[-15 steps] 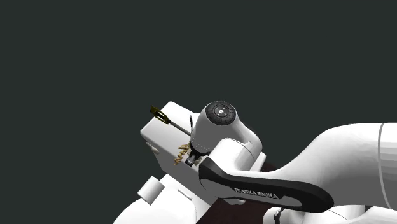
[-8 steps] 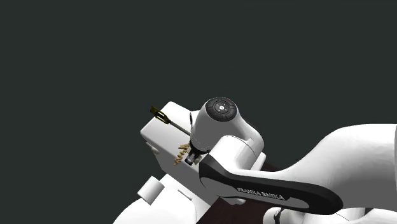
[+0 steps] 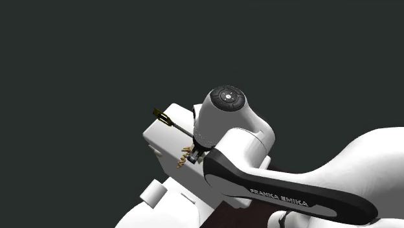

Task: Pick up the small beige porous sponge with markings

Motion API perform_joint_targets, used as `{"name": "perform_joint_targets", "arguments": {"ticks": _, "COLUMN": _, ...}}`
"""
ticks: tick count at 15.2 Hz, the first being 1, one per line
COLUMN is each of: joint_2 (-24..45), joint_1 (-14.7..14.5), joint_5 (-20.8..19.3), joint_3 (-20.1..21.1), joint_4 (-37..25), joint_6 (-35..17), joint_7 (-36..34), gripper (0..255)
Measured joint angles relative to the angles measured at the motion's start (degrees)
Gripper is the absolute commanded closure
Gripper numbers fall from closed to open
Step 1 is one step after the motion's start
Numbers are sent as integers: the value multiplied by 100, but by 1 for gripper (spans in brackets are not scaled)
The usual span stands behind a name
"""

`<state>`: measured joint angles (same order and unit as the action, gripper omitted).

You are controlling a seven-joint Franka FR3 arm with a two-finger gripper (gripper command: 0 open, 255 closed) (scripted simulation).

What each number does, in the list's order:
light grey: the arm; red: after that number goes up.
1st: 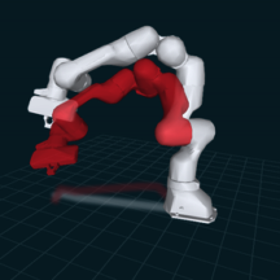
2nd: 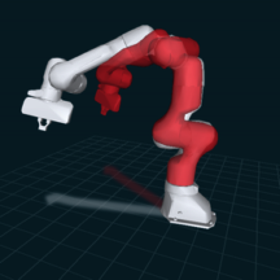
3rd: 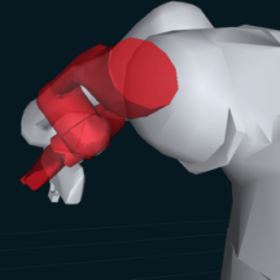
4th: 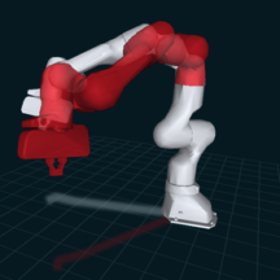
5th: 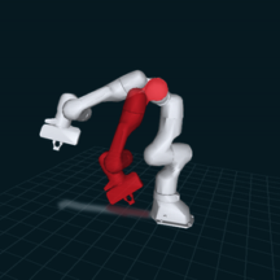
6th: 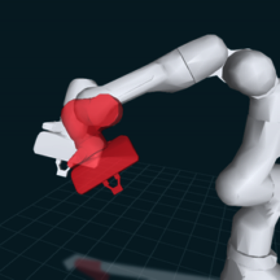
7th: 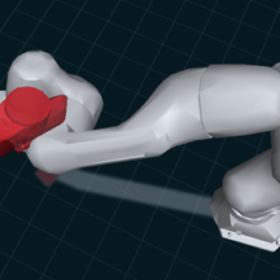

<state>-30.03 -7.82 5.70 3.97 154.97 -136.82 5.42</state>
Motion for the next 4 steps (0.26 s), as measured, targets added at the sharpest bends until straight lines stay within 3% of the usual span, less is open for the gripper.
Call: {"name": "perform_joint_targets", "arguments": {"ticks": 4, "joint_2": -152, "joint_1": 10, "joint_5": -21, "joint_3": -11, "joint_4": -185, "joint_6": 338, "joint_7": -15, "gripper": 255}}
